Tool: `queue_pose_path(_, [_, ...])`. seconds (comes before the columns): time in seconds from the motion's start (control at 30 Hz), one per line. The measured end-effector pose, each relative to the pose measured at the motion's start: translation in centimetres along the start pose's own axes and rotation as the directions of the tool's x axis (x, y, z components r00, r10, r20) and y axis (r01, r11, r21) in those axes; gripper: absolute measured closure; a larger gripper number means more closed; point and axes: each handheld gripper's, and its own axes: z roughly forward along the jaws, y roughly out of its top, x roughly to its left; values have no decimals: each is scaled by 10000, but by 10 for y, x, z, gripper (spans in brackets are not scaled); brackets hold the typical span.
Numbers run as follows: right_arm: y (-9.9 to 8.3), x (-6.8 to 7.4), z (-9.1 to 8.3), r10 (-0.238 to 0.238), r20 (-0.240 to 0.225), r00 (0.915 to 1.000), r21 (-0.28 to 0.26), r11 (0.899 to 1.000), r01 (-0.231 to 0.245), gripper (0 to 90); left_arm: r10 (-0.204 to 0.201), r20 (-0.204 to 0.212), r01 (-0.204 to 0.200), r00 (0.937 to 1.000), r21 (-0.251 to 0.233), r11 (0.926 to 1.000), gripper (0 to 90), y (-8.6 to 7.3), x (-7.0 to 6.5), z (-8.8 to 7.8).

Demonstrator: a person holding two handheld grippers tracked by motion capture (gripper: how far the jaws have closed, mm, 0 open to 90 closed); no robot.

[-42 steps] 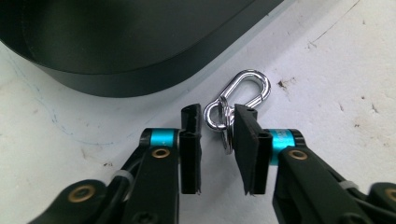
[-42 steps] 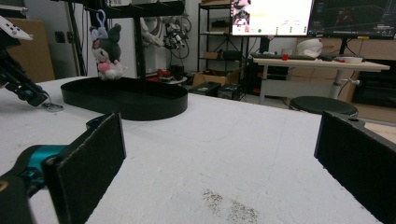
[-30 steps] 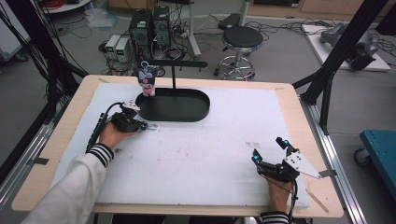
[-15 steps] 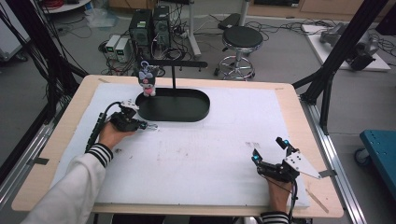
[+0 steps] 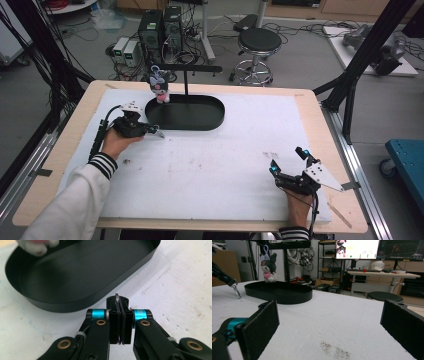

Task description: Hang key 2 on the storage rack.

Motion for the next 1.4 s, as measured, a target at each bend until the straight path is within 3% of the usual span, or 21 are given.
queue_pose_path(0.27, [0, 0, 0, 5, -10, 10000, 18, 10000, -5, 13, -132, 287, 154, 9995, -772, 9969, 881, 3, 2, -14])
queue_pose_path(0.47, [0, 0, 0, 3, -9, 10000, 13, 10000, -3, 13, -5, 233, 27, 9997, -943, 9955, 881, 4, 4, -22])
queue_pose_path(0.8, [0, 0, 0, -18, 9, 10000, 15, 10000, 18, 13, -144, 489, 219, 9987, -1573, 9873, 881, 7, 6, -36])
queue_pose_path(0.87, [0, 0, 0, -27, 14, 10000, 14, 10000, 27, 13, 126, 366, -70, 9992, -1493, 9888, 881, 13, 6, -40])
queue_pose_path(0.9, [0, 1, 0, 16, 9, 10000, 35, 10000, -16, 13, 222, 457, -140, 9987, -1743, 9846, 881, 22, 4, -45])
queue_pose_path(1.07, [0, 0, 0, -43, 23, 10000, 3, 10000, 43, 13, 651, 413, -554, 9970, -2046, 9773, 881, 41, -1, -52])
queue_pose_path(1.23, [0, 0, 0, -2, 2, 10000, 17, 10000, 2, 13, 938, 325, -841, 9951, -2255, 9706, 881, 59, -7, -58])
queue_pose_path(1.4, [0, 0, 0, 8, 0, 10000, 18, 10000, -8, 13, 1063, 304, -967, 9939, -2270, 9691, 881, 71, -8, -61])
